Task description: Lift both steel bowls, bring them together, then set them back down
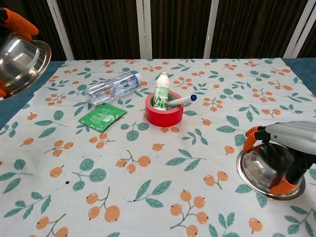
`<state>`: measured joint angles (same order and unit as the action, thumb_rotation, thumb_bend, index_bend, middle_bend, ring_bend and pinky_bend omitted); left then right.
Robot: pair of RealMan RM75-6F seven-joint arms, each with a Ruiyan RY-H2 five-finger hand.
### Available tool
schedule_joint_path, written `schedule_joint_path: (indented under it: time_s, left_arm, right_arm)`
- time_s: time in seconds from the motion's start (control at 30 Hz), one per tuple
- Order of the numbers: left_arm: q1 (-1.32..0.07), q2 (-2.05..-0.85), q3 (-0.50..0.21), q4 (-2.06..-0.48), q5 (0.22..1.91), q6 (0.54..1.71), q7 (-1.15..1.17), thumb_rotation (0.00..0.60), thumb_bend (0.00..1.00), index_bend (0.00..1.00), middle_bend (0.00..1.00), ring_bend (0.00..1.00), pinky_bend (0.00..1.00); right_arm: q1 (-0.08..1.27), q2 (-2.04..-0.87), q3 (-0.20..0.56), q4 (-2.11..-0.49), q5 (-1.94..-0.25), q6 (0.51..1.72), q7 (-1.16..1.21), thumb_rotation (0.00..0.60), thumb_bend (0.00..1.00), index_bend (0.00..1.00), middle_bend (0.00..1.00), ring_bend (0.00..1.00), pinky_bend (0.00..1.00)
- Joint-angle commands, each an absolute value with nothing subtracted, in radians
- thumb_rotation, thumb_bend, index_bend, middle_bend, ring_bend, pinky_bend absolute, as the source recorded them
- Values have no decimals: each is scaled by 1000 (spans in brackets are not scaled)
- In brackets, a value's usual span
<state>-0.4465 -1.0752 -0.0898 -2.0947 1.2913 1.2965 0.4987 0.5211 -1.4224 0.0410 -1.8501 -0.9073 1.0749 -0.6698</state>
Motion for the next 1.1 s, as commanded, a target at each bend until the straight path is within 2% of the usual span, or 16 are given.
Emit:
schedule_joint_path:
  time_s: [0.03, 0.27, 0.4, 0.5, 0.87, 1.1]
  left_arm:
    - [-446, -1076, -91, -2094, 1290, 1296, 499, 600, 0, 177, 175, 240, 319]
    - [-446, -1078, -94, -2093, 1285, 1294, 503, 600, 0, 177, 173, 240, 319]
    - [-444, -1078, -97, -2094, 1287, 1298, 503, 600, 0, 177, 173, 239, 319]
    - [-442, -1077, -97, -2097, 1289, 1298, 501, 600, 0, 177, 173, 240, 319]
    - [-436, -1073, -99, -2096, 1298, 1303, 491, 600, 0, 177, 173, 240, 322]
    - [-426, -1075, -95, -2080, 1348, 1313, 449, 600, 0, 177, 173, 240, 327]
  right_arm:
    - [524, -1424, 38, -1848, -907, 1077, -666, 600, 132, 309, 182, 303, 85]
    - [530, -1429, 28, -1835, -908, 1068, -650, 600, 131, 341, 236, 370, 169]
    - [531, -1429, 23, -1827, -933, 1072, -634, 600, 131, 389, 273, 419, 338]
    - [533, -1425, 18, -1827, -942, 1070, -625, 600, 132, 414, 282, 430, 425]
    - [537, -1410, 16, -1850, -978, 1078, -602, 600, 151, 473, 309, 465, 505]
    - [527, -1367, 42, -1897, -1037, 1106, -531, 600, 152, 490, 309, 474, 509]
